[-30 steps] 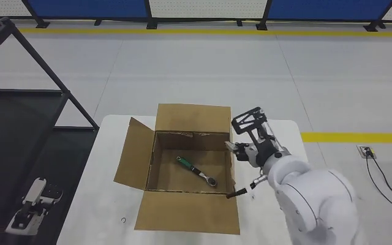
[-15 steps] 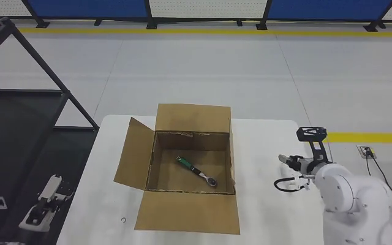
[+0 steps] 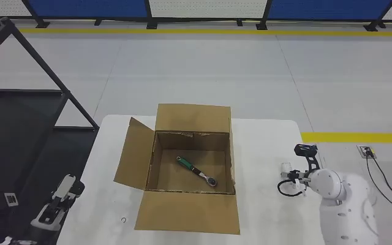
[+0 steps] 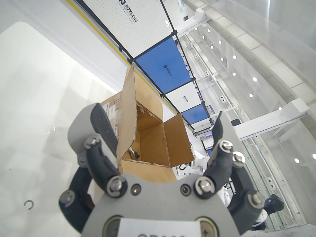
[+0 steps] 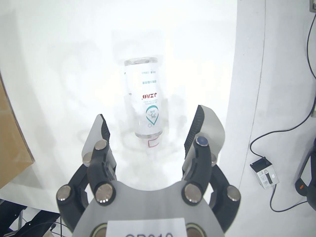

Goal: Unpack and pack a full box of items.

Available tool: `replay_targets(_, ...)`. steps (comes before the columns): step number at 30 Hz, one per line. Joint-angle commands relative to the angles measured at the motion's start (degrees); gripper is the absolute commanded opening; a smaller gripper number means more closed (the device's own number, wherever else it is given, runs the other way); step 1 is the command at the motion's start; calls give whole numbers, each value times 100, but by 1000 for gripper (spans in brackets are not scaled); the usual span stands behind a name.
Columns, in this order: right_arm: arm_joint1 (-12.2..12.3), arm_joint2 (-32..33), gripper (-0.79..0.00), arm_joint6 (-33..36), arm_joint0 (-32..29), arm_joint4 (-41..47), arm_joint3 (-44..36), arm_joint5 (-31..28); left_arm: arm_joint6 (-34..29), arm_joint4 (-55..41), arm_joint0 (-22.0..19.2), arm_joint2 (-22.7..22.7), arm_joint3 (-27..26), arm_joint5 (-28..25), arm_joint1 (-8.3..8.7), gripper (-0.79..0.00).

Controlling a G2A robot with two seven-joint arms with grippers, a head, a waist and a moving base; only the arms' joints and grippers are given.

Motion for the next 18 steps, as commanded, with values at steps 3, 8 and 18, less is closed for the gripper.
replay_targets(3, 43, -67, -209, -43, 193, -24, 436, -43, 34, 17, 36, -17, -19, 3, 0, 0)
replay_targets(8, 97, -110, -474, -59, 336, 2, 757, -133, 73, 18, 65, -29, -34, 10, -1, 0)
replay_targets(18, 176, -176, -785, -165, 405, 378, 647, -289, 131, -37, 85, -89, -10, -21, -1, 0)
